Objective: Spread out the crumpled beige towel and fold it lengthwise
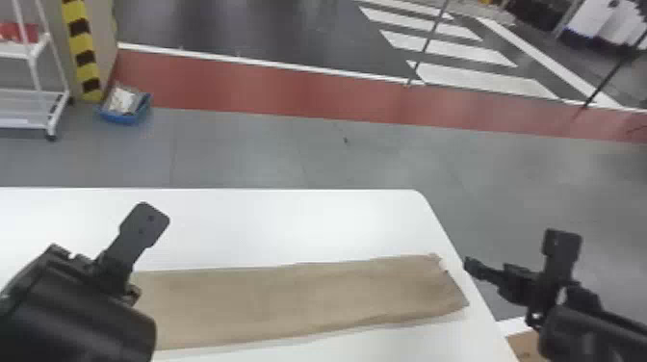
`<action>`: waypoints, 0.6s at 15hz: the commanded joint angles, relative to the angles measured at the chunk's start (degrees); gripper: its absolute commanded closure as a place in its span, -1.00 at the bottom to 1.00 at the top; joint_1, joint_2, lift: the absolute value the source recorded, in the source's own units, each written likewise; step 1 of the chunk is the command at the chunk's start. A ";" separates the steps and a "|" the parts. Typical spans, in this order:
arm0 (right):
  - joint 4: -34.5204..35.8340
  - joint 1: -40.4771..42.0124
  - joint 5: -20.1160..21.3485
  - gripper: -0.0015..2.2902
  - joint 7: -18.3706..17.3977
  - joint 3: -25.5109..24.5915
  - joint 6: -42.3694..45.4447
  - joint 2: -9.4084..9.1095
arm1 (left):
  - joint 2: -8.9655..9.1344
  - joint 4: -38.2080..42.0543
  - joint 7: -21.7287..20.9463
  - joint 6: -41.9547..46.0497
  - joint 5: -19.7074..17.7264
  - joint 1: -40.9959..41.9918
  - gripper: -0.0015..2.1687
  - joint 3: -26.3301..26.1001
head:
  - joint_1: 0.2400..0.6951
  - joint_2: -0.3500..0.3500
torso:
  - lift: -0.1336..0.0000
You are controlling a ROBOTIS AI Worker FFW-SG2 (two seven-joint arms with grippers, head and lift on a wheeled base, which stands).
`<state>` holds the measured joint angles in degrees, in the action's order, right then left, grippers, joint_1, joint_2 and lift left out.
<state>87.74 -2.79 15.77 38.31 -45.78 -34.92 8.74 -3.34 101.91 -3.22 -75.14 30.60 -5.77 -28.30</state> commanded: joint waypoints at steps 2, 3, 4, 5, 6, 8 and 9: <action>-0.29 3.67 -3.64 -0.88 0.10 -2.47 3.50 -0.04 | -2.11 6.02 -0.74 4.69 -8.80 5.24 -0.97 5.19 | 1.00 -1.00 | 1.00; -0.91 4.28 -3.82 -0.86 0.19 -3.26 5.08 -0.04 | -2.46 7.51 -1.53 5.92 -12.40 6.91 -0.97 7.39 | 1.00 -1.00 | 1.00; -1.70 4.99 -4.52 -0.86 0.19 -4.05 7.01 -0.04 | -2.64 9.53 -4.34 9.44 -17.06 9.29 -0.97 10.46 | 1.00 -1.00 | 1.00; -1.79 5.95 -5.84 -0.86 0.28 -4.75 7.89 0.05 | -2.64 10.06 -6.80 13.83 -22.51 11.04 -0.97 13.19 | 1.00 -1.00 | 1.00; -1.79 6.57 -6.81 -0.86 0.63 -5.02 8.24 0.05 | -2.99 10.06 -8.56 17.00 -25.68 12.01 -0.96 14.33 | 1.00 -1.00 | 1.00; -1.79 7.62 -7.16 -0.86 0.80 -5.37 9.82 -0.04 | -3.08 8.56 -9.09 20.16 -29.63 12.89 -0.93 14.68 | 1.00 -1.00 | 1.00; -1.87 7.80 -7.24 -0.86 0.80 -5.37 10.35 -0.13 | -2.81 6.89 -8.21 20.51 -30.25 12.36 -0.93 14.68 | 1.00 -1.00 | 1.00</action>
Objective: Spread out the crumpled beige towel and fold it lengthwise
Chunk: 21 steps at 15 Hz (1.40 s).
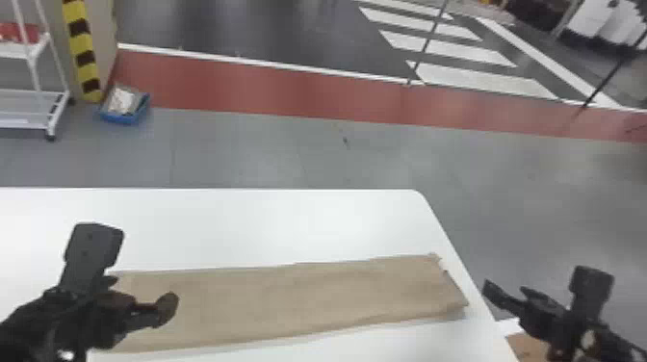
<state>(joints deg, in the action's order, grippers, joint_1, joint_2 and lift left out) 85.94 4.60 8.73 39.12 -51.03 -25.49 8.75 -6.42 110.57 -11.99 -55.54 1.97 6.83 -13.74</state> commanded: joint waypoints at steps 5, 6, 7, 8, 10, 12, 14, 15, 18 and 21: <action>0.02 1.03 -0.12 -0.86 0.17 0.23 3.38 -0.13 | 0.45 -10.99 7.50 0.39 2.86 -4.55 -0.92 -1.55 | 1.00 -1.00 | 1.00; 0.02 1.03 -0.12 -0.86 0.17 0.40 3.56 -0.05 | 0.36 -12.22 8.12 0.56 2.95 -4.99 -0.92 -1.28 | 1.00 -1.00 | 1.00; 0.02 0.94 -0.12 -0.86 0.17 0.67 3.73 -0.05 | 0.27 -12.92 8.12 0.21 2.78 -5.25 -0.88 -0.67 | 1.00 -1.00 | 1.00; 0.29 1.03 -0.12 -0.86 0.17 0.84 3.73 -0.13 | 0.18 -13.19 8.21 -0.67 2.86 -5.43 -0.80 -0.49 | 1.00 -1.00 | 1.00; 0.55 0.94 -0.12 -0.86 0.17 1.54 3.73 -0.13 | 0.01 -13.45 8.03 -4.01 2.86 -5.95 -0.70 0.03 | 1.00 -1.00 | 1.00; 0.90 0.94 0.06 -0.86 0.17 1.98 3.56 -0.31 | -0.08 -14.68 8.03 -4.54 2.86 -6.74 -0.56 0.21 | 1.00 -1.00 | 1.00; 1.78 0.94 0.06 -0.86 0.17 2.34 3.56 -0.66 | -0.17 -16.53 8.03 -5.06 3.13 -7.62 -0.56 0.65 | 1.00 -1.00 | 1.00; 2.04 0.94 0.23 -0.86 0.17 2.34 3.56 -0.84 | -0.26 -16.97 8.03 -5.06 3.13 -8.06 -0.56 0.74 | 1.00 -1.00 | 1.00; 2.22 0.94 0.23 -0.86 0.70 2.34 3.73 -0.84 | -0.26 -17.67 7.68 -5.77 3.92 -8.41 -0.22 0.65 | 1.00 -1.00 | 1.00; 2.22 0.85 0.23 -0.86 0.78 2.25 4.09 -0.75 | -0.26 -17.32 7.33 -8.05 3.74 -8.33 0.21 0.30 | 1.00 -1.00 | 1.00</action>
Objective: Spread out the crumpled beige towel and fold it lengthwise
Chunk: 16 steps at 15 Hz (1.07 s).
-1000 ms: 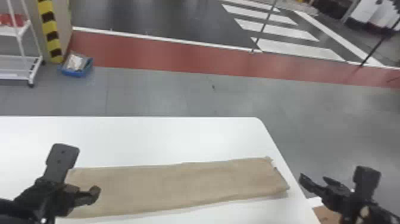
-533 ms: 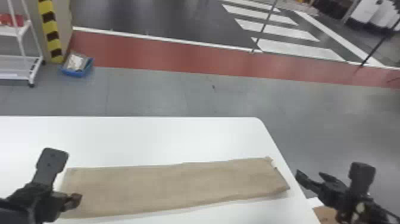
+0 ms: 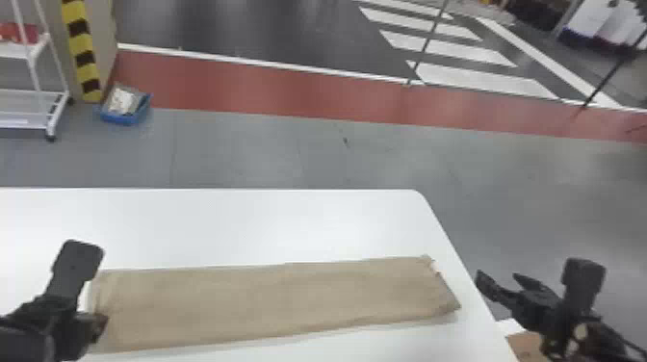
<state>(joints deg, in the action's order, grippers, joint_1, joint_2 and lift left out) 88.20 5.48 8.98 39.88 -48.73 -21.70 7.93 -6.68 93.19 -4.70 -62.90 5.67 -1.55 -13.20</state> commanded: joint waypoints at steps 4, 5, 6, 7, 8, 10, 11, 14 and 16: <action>0.22 -0.03 -0.02 -0.86 0.37 -0.23 0.65 -0.02 | 0.00 0.68 0.13 -0.87 0.57 0.15 0.25 0.37 | 1.00 -1.00 | 1.00; 0.22 -0.03 -0.02 -0.86 0.37 -0.14 0.65 -0.02 | -0.18 0.77 0.05 -0.87 0.83 0.15 0.25 0.63 | 1.00 -1.00 | 1.00; 0.22 -0.03 -0.02 -0.86 0.37 -0.05 0.65 -0.02 | -0.53 0.94 0.05 -0.87 0.92 0.15 0.25 0.72 | 1.00 -1.00 | 1.00; 0.22 -0.03 -0.02 -0.86 0.37 0.03 0.65 -0.02 | -0.88 0.94 0.05 -1.05 0.92 0.23 0.25 1.16 | 1.00 -1.00 | 1.00; 0.22 -0.03 -0.02 -0.86 0.37 0.12 0.65 -0.02 | -0.88 1.03 0.05 -1.22 1.27 0.41 0.25 1.95 | 1.00 -1.00 | 1.00; 0.92 -0.03 0.16 -0.86 0.37 0.39 0.47 -0.11 | -1.93 1.91 -0.13 -1.40 1.27 0.85 0.25 3.27 | 1.00 -1.00 | 1.00; 0.92 -0.03 0.25 -0.86 0.37 0.47 0.47 -0.20 | -2.11 2.26 -0.22 -1.40 1.36 1.11 0.25 4.41 | 1.00 -1.00 | 1.00; 1.01 -0.03 0.42 -0.86 0.37 0.83 0.47 -0.55 | -3.16 2.53 -0.48 -2.10 1.27 0.94 0.25 7.05 | 1.00 -1.00 | 1.00; 1.01 -0.29 0.51 -0.86 0.37 1.00 0.47 -0.55 | -3.25 3.32 -0.92 -2.45 1.10 1.03 0.24 7.84 | 1.00 -1.00 | 1.00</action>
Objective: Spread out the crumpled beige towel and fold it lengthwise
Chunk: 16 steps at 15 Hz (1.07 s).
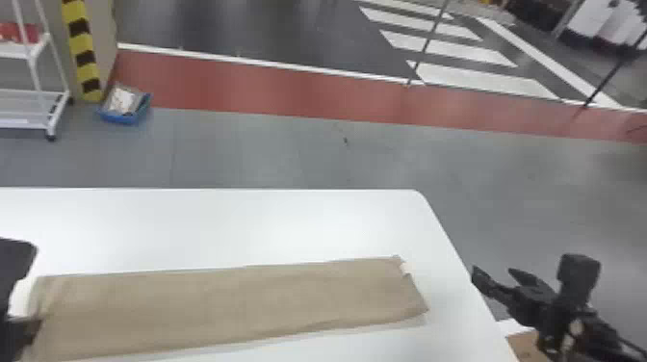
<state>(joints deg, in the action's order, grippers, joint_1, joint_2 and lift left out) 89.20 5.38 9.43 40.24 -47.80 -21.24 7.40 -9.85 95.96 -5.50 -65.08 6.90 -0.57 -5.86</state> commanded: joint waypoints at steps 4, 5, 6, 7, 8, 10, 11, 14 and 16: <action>0.01 -0.55 0.33 -0.86 -0.07 0.60 0.01 -0.19 | 0.00 4.77 -0.21 -1.33 0.04 1.88 -1.00 -0.29 | 1.00 -1.00 | 1.00; 0.01 -0.81 0.33 -0.87 -0.07 0.43 0.01 -0.10 | 0.00 6.44 -0.74 -3.44 -0.04 2.50 -1.00 -0.38 | 1.00 -1.00 | 1.00; -0.60 -1.43 0.33 -0.87 0.46 0.16 0.36 0.16 | -0.09 8.63 -1.00 -4.67 -0.22 3.11 -1.00 -0.29 | 1.00 -1.00 | 1.00; -2.36 -2.13 0.24 -0.87 1.95 -0.10 2.47 0.60 | -0.09 10.74 -1.00 -4.67 -0.48 3.99 -0.98 0.24 | 1.00 -1.00 | 1.00; -4.91 -3.36 0.24 -0.87 4.24 -0.19 5.63 1.31 | -0.09 12.68 -1.00 -4.14 -1.27 4.52 -0.97 1.12 | 1.00 -1.00 | 1.00; -11.24 -6.35 -0.29 -0.87 11.88 -0.89 13.72 3.50 | 0.00 14.17 -1.00 1.13 -2.94 5.40 -0.97 3.40 | 1.00 -1.00 | 1.00; -15.02 -8.29 -0.02 -0.87 16.45 -0.89 15.12 5.35 | 0.00 14.26 -1.09 5.18 -3.65 5.57 -0.97 4.37 | 1.00 -1.00 | 1.00; -27.67 -14.44 8.06 -0.87 23.31 4.65 17.58 12.12 | 0.09 12.59 -2.76 8.87 -5.76 5.31 -0.97 6.74 | 1.00 -0.90 | 1.00; -34.71 -17.60 14.57 -0.79 23.57 7.81 19.87 14.67 | -0.09 9.16 -3.38 10.63 -5.58 4.08 -0.96 6.65 | 1.00 -0.84 | 1.00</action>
<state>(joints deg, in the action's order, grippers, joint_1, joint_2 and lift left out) 59.52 -10.00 19.64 63.76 -42.34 -2.72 20.13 -9.83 107.49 -8.57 -55.41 1.27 4.42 0.72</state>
